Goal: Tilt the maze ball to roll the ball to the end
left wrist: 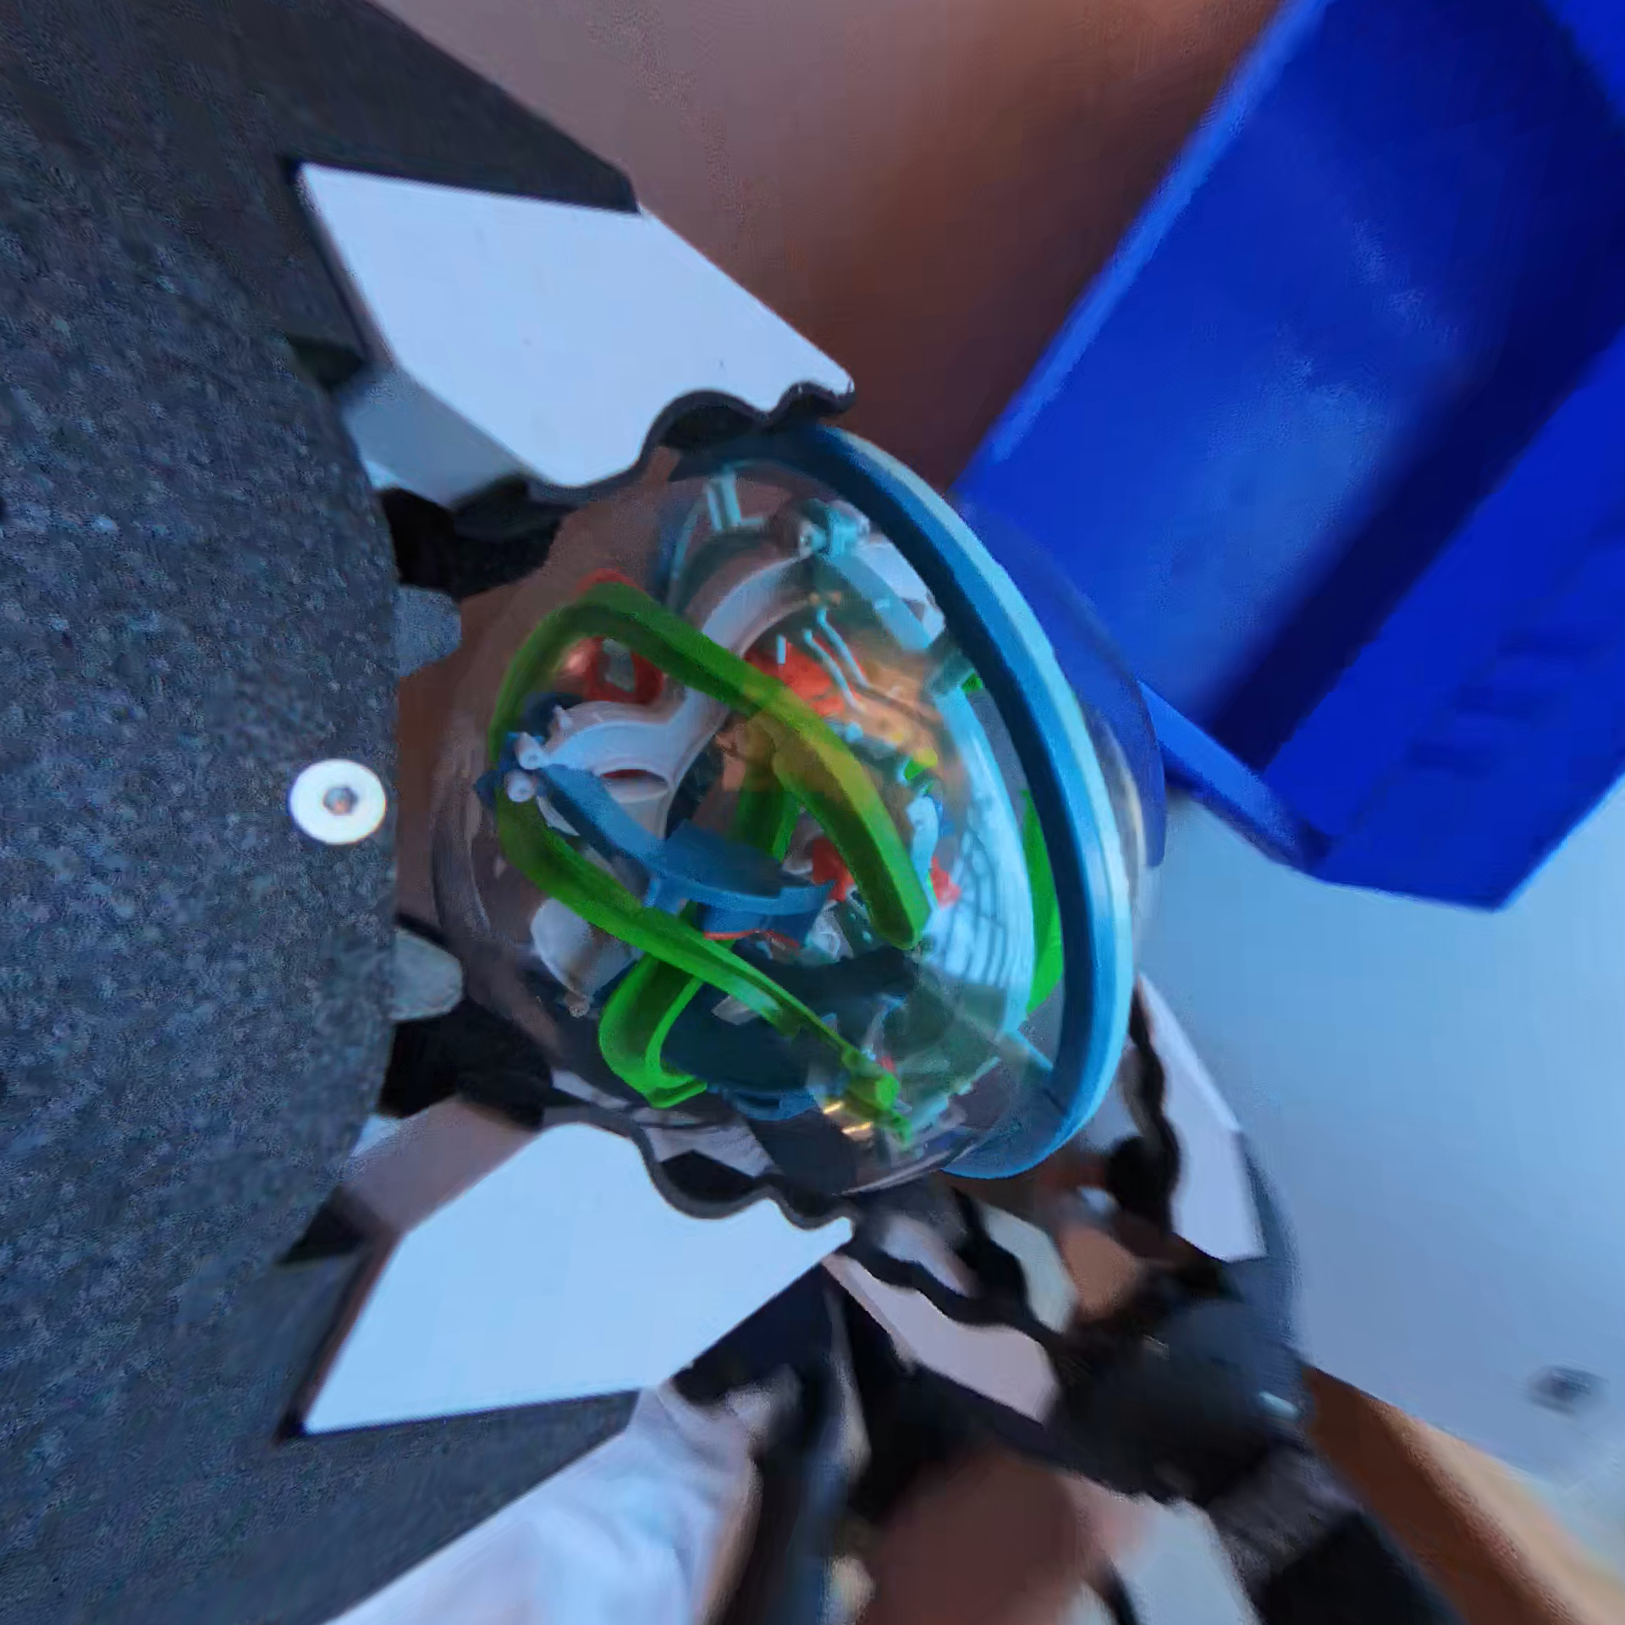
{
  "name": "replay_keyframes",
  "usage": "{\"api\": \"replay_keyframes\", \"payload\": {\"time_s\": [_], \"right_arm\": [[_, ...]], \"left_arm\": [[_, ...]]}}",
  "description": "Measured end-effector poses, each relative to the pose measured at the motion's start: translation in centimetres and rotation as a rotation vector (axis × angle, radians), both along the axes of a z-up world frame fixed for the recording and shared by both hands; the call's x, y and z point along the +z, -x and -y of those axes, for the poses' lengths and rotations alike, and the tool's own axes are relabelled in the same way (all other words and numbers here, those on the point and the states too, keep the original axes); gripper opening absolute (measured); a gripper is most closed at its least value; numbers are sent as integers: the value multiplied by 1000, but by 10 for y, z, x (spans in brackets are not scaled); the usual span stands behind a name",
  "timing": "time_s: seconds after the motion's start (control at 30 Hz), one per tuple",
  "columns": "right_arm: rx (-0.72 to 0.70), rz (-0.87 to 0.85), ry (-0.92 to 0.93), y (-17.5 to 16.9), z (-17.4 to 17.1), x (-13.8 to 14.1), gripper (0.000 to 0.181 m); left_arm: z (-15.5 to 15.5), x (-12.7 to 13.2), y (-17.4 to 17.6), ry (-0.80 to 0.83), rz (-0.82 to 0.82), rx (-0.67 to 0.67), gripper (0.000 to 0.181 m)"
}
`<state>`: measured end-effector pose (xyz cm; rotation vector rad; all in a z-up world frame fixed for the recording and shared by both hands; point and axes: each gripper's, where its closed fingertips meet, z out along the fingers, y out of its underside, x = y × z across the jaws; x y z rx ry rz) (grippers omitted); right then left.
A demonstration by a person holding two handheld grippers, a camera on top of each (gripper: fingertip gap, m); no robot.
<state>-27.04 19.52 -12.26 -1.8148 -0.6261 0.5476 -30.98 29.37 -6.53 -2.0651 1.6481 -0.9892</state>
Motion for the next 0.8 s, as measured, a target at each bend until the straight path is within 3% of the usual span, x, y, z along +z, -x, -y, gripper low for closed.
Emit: {"api": "replay_keyframes", "payload": {"time_s": [0.03,0.13,0.2,0.27,0.33,0.43,0.57,0.67,0.8], "right_arm": [[2,6,-22,7,-6,2,147],[34,-46,-52,34,-20,10,151],[35,-78,-49,46,-25,12,153],[89,-39,-66,51,-20,11,156],[139,-21,4,50,-15,1,157],[214,-57,62,43,-12,-1,155],[271,-115,-18,35,-8,15,153],[264,-113,-201,31,8,55,152],[243,294,-416,39,54,124,153]], "left_arm": [[-2,-1,5,96,44,69,159],[3,-5,16,359,176,284,159],[22,-5,18,426,268,304,159],[36,-2,33,364,313,203,158],[38,0,46,254,384,72,146],[38,-7,48,116,534,-81,158],[71,-27,33,214,524,-238,159],[89,0,30,116,588,-306,159],[137,81,42,-285,752,-417,159]]}}
